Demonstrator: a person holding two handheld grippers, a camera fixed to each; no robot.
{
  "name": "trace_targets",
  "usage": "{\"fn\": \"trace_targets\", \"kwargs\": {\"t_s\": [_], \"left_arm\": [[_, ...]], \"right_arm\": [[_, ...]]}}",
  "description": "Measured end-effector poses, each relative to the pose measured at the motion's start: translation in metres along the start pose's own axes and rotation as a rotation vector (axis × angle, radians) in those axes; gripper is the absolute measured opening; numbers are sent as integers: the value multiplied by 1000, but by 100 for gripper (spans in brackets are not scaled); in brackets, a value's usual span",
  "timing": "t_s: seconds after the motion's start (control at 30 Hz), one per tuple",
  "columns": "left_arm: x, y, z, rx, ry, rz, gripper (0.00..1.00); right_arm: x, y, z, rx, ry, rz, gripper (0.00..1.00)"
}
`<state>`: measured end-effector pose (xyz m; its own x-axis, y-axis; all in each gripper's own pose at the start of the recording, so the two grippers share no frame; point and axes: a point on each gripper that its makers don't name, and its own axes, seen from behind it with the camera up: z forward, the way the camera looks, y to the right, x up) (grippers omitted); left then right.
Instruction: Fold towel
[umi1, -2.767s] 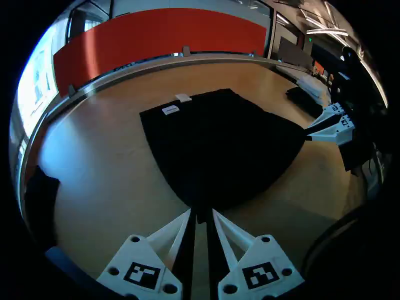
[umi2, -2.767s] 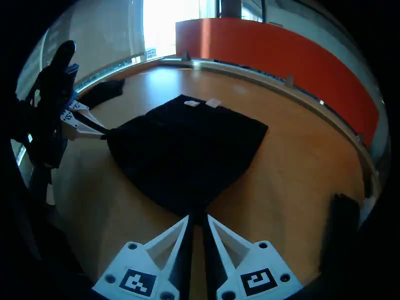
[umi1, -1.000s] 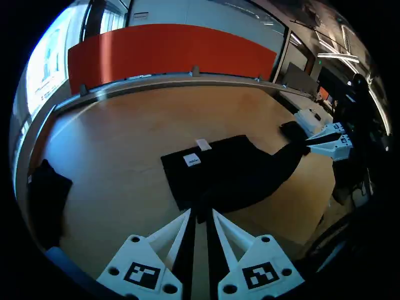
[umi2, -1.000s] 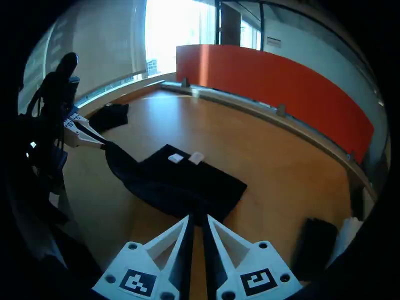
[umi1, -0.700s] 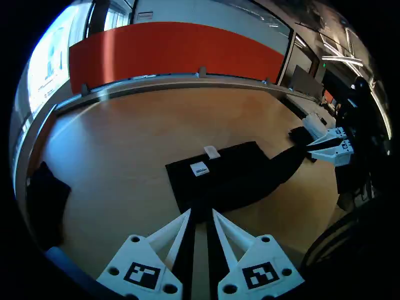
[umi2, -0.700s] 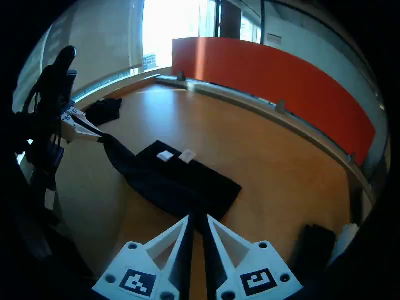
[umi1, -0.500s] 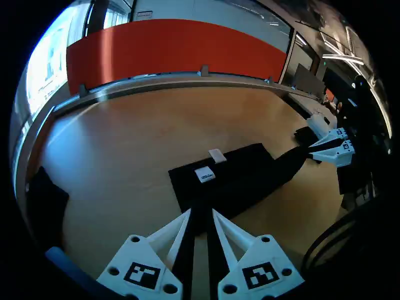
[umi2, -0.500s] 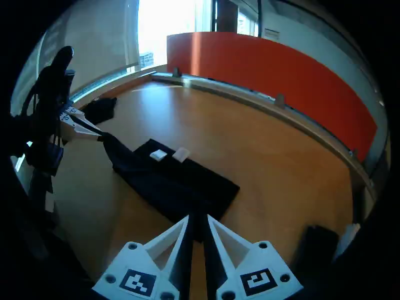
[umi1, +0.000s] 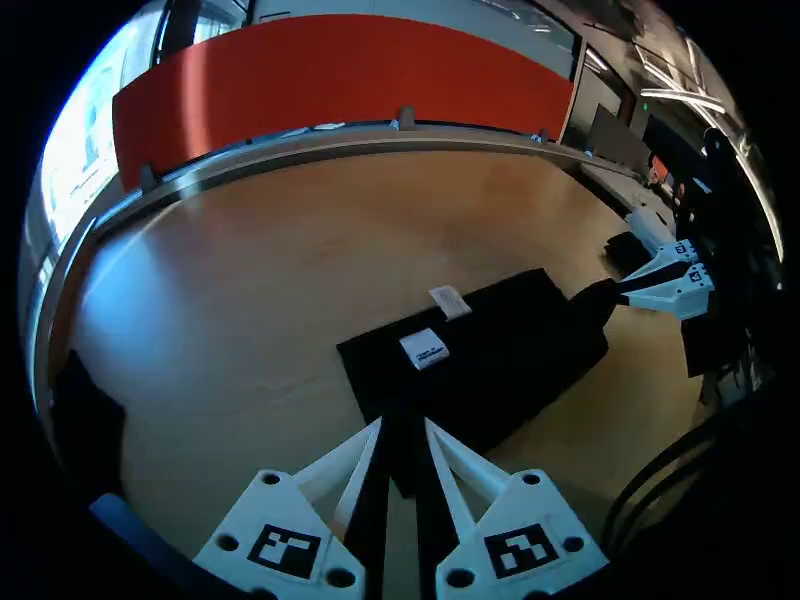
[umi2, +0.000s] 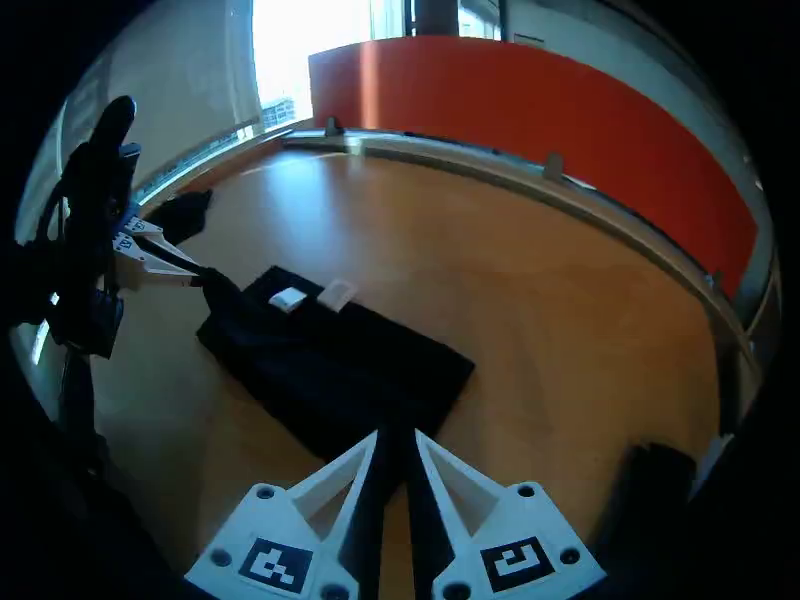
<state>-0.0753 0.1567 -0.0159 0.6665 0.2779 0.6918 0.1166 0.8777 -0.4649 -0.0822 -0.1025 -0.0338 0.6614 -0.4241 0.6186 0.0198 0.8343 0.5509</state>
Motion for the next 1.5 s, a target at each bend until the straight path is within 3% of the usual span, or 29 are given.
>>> {"fn": "trace_targets", "kwargs": {"t_s": [0.33,0.73,0.8,0.87,1.0,1.17,1.33,1.43,1.5], "left_arm": [[3,-9,24,14,-15,3,15],[10,-27,49,66,-20,-5,27],[11,-29,51,76,-19,-1,33],[12,-31,53,85,-17,6,39],[15,-38,52,109,-13,20,42],[20,-45,49,134,0,25,65],[19,-47,43,134,9,11,87],[17,-47,40,133,11,1,89],[16,-47,39,131,12,-4,91]], "right_arm": [[5,12,20,-17,2,17,11],[9,26,46,-51,-3,53,18],[10,28,48,-59,-4,55,21],[10,32,50,-74,-1,54,26],[13,40,51,-106,6,53,38],[16,45,50,-123,15,43,63],[18,49,47,-136,27,38,73],[18,48,45,-135,31,44,90],[18,47,44,-131,33,47,93]]}}
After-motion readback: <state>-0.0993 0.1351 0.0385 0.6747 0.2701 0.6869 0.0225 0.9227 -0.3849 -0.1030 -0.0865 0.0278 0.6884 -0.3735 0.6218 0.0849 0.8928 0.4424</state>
